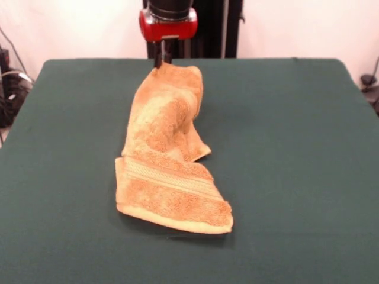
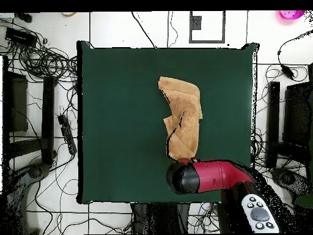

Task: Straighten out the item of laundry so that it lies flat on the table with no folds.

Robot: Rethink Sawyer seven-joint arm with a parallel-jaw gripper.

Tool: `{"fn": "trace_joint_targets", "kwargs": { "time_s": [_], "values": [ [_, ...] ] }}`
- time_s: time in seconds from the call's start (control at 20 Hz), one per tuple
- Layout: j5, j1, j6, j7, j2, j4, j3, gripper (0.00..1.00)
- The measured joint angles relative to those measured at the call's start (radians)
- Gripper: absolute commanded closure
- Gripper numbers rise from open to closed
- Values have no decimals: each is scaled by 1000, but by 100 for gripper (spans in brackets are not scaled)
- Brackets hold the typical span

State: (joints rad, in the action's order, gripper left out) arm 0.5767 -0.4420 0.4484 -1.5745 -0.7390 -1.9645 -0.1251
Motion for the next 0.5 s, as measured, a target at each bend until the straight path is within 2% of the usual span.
{"fn": "trace_joint_targets", "kwargs": {
  "time_s": [0.5],
  "values": [
    [93,-38,0,0,-105,-116,1,100]
  ]
}}
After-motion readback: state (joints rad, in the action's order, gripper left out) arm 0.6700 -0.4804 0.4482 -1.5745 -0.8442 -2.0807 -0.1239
